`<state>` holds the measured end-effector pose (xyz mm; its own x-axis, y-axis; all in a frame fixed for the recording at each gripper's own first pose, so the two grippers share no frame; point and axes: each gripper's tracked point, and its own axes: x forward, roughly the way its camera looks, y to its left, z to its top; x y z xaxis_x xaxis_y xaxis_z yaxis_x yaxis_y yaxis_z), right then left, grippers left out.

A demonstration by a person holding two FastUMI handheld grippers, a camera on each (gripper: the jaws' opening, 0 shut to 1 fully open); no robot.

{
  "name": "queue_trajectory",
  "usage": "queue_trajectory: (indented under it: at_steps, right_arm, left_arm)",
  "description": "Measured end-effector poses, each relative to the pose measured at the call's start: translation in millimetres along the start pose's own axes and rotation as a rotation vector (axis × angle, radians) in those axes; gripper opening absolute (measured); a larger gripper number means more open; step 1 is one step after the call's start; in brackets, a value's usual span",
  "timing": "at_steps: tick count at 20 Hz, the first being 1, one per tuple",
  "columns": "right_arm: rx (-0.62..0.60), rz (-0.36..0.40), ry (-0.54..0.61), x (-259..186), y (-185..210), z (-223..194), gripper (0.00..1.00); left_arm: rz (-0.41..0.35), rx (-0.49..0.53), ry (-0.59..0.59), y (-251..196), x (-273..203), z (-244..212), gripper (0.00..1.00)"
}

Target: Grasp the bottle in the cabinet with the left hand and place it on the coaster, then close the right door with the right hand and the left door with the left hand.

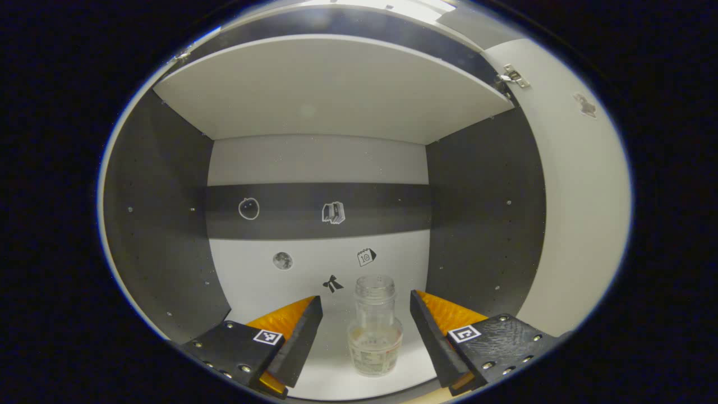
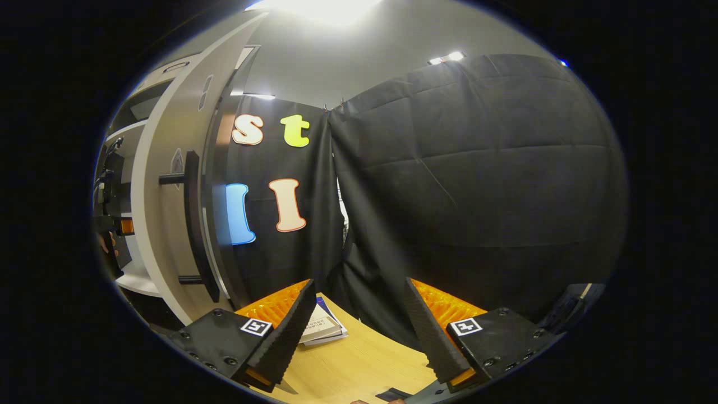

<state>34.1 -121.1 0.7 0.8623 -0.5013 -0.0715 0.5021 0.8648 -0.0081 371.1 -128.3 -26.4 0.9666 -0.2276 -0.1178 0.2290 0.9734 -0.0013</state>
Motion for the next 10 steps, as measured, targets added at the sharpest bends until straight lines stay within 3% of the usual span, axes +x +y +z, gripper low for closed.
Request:
queue_trajectory:
  at_steps: [7,9,10]
  right_arm:
    - [-0.006,-0.034,0.004,8,-10,-4,0.96]
    - [-0.008,-0.042,0.006,10,-14,-6,0.96]
    - [-0.005,-0.045,0.007,11,-15,-7,0.99]
  left_arm:
    - [-0.025,-0.004,0.051,-6,24,-22,0.91]
    - [-0.039,-0.006,0.055,-11,28,-25,0.68]
    - [-0.044,-0.001,0.051,-11,30,-25,0.67]
